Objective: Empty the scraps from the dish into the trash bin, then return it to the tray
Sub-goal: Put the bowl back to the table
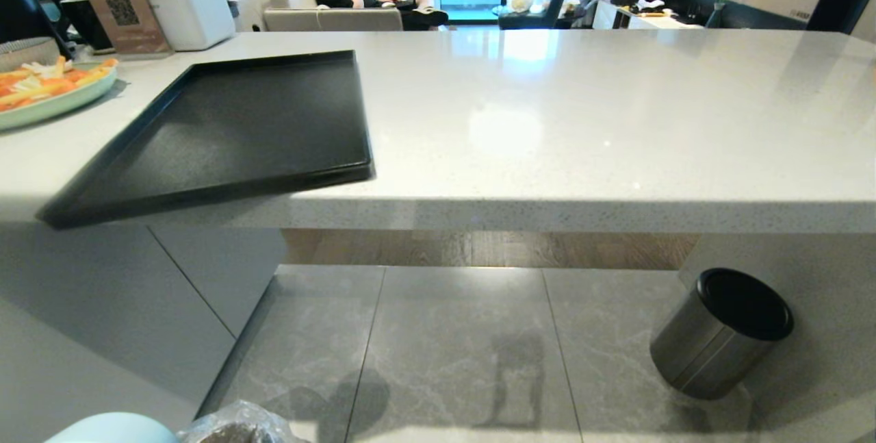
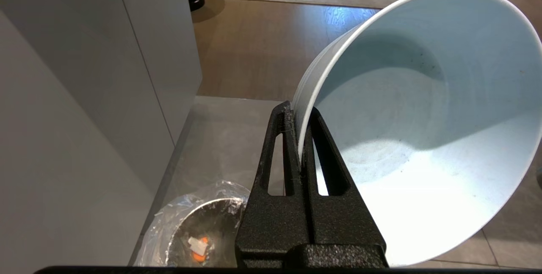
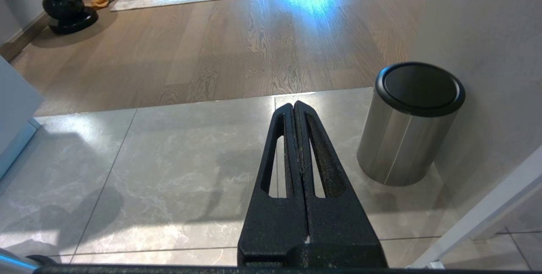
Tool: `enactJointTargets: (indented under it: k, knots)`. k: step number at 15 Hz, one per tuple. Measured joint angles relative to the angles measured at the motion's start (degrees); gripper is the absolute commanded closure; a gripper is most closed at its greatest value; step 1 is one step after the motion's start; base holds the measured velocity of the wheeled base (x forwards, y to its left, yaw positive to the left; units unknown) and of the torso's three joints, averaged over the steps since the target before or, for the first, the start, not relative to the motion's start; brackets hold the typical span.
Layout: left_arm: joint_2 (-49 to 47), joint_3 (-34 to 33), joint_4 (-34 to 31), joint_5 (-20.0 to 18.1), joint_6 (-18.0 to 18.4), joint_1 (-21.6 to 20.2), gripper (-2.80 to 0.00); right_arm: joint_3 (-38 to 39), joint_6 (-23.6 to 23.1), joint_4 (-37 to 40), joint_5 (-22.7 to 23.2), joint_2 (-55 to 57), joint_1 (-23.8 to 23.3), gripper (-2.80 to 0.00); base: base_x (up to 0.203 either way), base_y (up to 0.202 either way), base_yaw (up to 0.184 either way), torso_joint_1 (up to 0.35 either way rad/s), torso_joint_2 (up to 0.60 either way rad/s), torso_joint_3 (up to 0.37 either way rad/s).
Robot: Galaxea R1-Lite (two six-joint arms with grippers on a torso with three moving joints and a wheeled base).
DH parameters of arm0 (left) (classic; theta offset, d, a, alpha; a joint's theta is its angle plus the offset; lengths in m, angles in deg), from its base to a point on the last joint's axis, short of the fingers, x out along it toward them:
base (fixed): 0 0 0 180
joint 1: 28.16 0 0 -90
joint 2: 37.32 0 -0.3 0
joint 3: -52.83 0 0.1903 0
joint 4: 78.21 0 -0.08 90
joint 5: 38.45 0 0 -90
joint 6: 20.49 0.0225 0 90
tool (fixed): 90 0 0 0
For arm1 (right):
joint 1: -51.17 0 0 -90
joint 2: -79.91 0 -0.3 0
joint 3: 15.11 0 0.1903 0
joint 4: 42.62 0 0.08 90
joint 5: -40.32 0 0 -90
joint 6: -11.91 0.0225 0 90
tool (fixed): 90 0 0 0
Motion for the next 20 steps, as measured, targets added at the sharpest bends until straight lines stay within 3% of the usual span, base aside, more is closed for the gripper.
enactJointTargets:
  k: [9, 20]
  knots:
    - [0.0, 0.0, 0.0, 0.0, 0.0, 0.0, 0.00, 0.0, -0.3, 0.1, 0.0, 0.0, 0.0, 0.00, 0.000, 0.000, 0.000, 0.016, -0.41, -0.392]
    - [0.0, 0.0, 0.0, 0.0, 0.0, 0.0, 0.00, 0.0, -0.3, 0.0, 0.1, 0.0, 0.0, 0.00, 0.000, 0.000, 0.000, 0.141, -0.50, -0.368]
